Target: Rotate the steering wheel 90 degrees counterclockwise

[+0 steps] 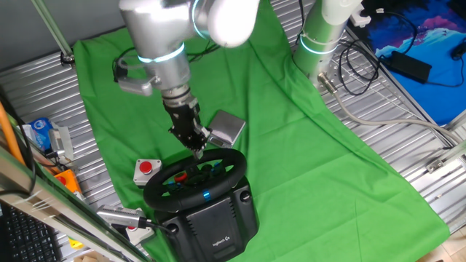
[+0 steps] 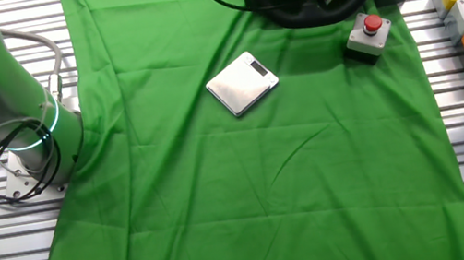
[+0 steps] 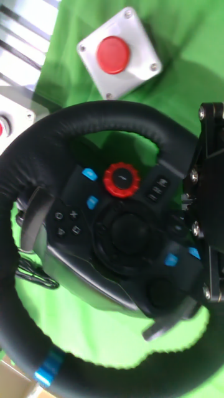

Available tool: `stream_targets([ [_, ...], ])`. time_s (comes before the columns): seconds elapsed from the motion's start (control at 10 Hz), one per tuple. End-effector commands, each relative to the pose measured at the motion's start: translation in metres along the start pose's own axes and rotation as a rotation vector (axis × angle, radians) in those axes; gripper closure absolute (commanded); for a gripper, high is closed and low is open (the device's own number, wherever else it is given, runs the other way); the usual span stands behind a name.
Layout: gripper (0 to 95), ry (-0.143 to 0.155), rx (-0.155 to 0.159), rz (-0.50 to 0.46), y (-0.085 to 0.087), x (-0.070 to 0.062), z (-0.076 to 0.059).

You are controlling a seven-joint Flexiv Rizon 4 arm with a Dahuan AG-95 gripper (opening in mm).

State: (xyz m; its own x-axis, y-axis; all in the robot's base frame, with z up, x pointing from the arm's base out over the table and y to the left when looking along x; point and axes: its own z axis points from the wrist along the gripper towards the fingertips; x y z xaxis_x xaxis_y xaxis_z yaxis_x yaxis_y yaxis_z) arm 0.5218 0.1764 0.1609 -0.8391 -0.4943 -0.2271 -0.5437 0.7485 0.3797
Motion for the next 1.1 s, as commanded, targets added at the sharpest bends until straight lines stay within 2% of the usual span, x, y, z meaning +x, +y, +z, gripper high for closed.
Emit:
stream_targets([
  [0.1, 95.0, 0.012, -0.006, 0.006, 0.0013, 0.0059, -0.0074],
  [0.5, 95.0, 0.019, -0.004, -0.006, 0.0019, 0.0075, -0.0084],
  [0.6, 95.0, 0.059, -0.003, 0.0, 0.0043, 0.0094, -0.0071],
  [0.7, 95.0, 0.082, -0.001, 0.031, 0.0043, 0.0094, -0.0071],
  [0.8, 95.0, 0.092, -0.004, 0.053, 0.0043, 0.0094, -0.0071],
  [0.9, 95.0, 0.118, 0.002, 0.113, 0.0043, 0.0094, -0.0071],
  [1.0, 95.0, 0.144, 0.023, 0.171, 0.0043, 0.0094, -0.0071],
  [1.1, 95.0, 0.153, 0.04, 0.188, 0.0043, 0.0094, -0.0071],
])
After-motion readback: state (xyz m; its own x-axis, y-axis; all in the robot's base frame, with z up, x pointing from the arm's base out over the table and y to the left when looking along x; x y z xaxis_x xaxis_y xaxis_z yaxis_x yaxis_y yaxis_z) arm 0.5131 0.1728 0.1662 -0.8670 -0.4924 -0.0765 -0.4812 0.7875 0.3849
